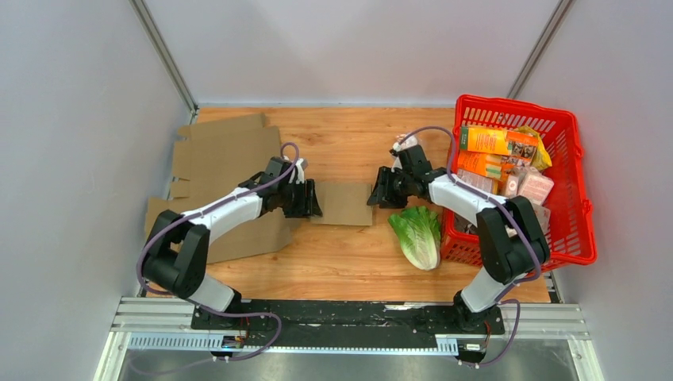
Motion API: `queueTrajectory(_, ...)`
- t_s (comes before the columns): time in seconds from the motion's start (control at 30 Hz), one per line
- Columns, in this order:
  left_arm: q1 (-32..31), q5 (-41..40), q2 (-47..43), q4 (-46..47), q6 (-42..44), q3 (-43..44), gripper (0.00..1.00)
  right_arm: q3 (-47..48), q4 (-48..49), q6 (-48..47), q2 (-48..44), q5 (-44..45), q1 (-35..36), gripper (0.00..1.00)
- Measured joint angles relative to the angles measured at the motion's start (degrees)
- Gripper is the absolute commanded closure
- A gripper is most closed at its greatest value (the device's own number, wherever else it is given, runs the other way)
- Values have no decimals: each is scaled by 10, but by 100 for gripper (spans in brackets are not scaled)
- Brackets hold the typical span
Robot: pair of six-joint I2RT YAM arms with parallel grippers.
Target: Fold the paper box
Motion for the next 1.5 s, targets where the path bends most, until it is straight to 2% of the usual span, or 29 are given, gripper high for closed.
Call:
queueTrajectory(0.1, 2, 5, 43, 3, 0, 25, 43, 20, -9, -15, 1, -2, -3, 47)
queueTrajectory(0.23, 3, 4, 76, 7, 0, 63, 42, 61, -7, -28, 21, -8, -9, 53)
queueTrajectory(0.33, 3, -11, 57, 4, 3, 64, 41, 73, -5, -34, 36, -5, -15, 60)
queueTrajectory(0.53, 31, -16, 5, -15, 16, 64, 38, 75, -7, -43, 53, 3, -27, 62)
queueTrajectory(0.67, 63, 13, 20, -7, 13, 64, 37, 81, -4, -45, 62, 1, -40, 65)
queueTrajectory(0.93, 70, 75, 90, 30, -4, 71, 37, 81, -3, -51, 58, -1, -47, 50)
queueTrajectory(1.27, 74, 75, 87, 49, -24, 73, 30, 81, -9, -76, 50, 13, -53, 48)
queueTrajectory(1.5, 82, 93, 87, 77, -46, 72, 30, 81, -9, -81, 45, 4, -53, 34)
